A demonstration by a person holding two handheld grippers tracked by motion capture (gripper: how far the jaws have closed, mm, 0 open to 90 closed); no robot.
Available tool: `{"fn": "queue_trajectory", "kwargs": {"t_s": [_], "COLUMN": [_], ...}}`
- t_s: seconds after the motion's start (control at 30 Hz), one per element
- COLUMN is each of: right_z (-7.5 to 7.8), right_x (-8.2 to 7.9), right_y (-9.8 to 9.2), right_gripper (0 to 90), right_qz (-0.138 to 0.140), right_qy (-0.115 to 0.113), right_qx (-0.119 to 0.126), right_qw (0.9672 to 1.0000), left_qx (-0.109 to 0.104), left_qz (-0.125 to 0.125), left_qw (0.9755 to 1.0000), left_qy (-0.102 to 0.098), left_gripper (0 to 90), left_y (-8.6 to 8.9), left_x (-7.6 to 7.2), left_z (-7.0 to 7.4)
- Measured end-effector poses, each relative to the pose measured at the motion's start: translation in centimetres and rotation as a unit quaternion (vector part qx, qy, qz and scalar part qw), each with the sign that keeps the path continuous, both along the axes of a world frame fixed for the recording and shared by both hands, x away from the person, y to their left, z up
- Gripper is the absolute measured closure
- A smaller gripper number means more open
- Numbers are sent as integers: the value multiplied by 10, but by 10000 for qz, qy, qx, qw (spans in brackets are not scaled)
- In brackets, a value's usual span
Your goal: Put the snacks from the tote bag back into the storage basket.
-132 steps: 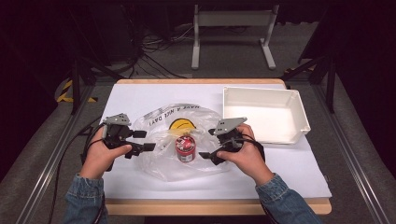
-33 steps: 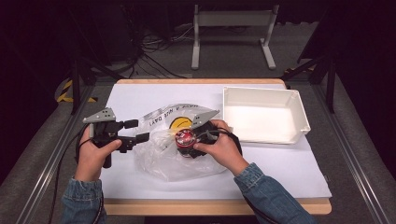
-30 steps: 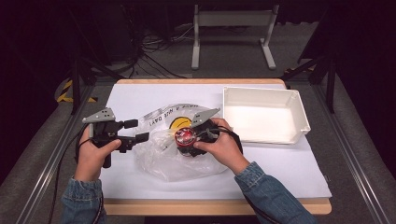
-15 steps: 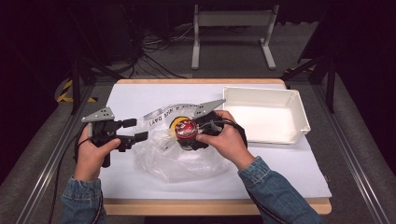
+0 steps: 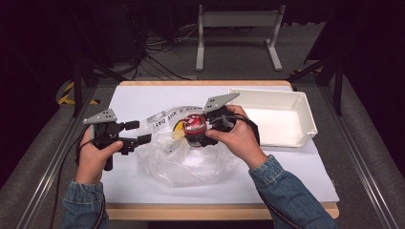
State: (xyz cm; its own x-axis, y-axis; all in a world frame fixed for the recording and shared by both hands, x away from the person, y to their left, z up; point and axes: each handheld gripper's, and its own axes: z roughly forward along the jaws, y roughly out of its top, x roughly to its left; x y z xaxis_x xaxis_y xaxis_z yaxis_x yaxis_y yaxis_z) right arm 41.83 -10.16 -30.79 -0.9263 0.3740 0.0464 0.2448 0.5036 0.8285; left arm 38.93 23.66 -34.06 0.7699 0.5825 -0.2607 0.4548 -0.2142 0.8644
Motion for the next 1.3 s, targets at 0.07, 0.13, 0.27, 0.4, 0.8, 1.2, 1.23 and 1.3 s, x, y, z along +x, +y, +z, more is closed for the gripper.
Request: {"fn": "queue_trajectory", "kwargs": {"t_s": [0.07, 0.13, 0.27, 0.4, 0.8, 1.2, 1.23, 1.3], "right_z": [3, 5, 9, 13, 23, 30, 31, 31], "right_x": [0, 0, 1, 5, 18, 32, 34, 35], "right_y": [-2, -4, -10, -21, -48, -72, -75, -77], "right_gripper": [222, 222, 222, 222, 222, 223, 223, 222], "right_qz": [-9, -27, -72, -190, -491, -665, -693, -704], "right_qy": [-13, -23, -19, -35, -70, -158, -148, -150], "right_qx": [11, 21, 7, 13, 49, 18, 16, 11], "right_qw": [10000, 10000, 10000, 9998, 9988, 9977, 9975, 9974], "left_qx": [12, 17, -5, -8, 24, 173, 175, 177], "left_qz": [-15, -13, -11, -8, 48, 126, 151, 143], "left_qw": [10000, 10000, 10000, 10000, 10000, 9997, 9997, 9997], "left_qy": [-7, -8, 9, 4, 0, 66, 101, 97], "left_gripper": [173, 172, 171, 170, 166, 132, 130, 129], "left_y": [0, 0, 0, -1, 3, 7, 8, 8], "left_x": [0, 1, 1, 2, 2, 3, 3, 3], "left_z": [0, 0, 1, 1, 1, -5, -6, -6]}}
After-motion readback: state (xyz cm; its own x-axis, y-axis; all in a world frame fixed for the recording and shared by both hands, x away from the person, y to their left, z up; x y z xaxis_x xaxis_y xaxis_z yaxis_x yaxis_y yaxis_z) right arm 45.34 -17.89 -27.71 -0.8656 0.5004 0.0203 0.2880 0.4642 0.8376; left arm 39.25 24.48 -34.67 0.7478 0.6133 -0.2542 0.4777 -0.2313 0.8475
